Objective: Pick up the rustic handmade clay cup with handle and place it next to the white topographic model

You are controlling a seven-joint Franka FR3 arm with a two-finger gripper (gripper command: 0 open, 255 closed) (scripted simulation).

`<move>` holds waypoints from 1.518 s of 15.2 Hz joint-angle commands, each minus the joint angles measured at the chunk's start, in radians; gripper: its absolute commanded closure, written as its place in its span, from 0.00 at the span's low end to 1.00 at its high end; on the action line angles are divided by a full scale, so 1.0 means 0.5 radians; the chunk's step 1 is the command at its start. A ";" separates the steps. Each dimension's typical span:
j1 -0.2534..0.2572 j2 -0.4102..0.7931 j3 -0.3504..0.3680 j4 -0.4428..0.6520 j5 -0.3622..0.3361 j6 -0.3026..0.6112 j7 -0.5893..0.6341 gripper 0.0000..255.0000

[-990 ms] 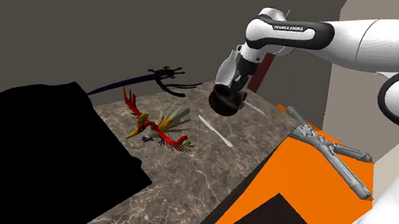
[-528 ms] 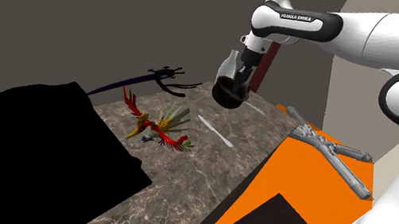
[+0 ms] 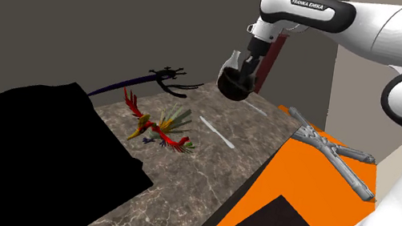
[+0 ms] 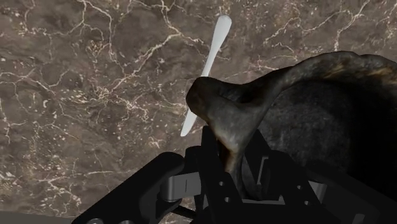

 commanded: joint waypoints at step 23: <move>0.523 -0.765 0.521 -0.914 0.003 0.233 1.017 1.00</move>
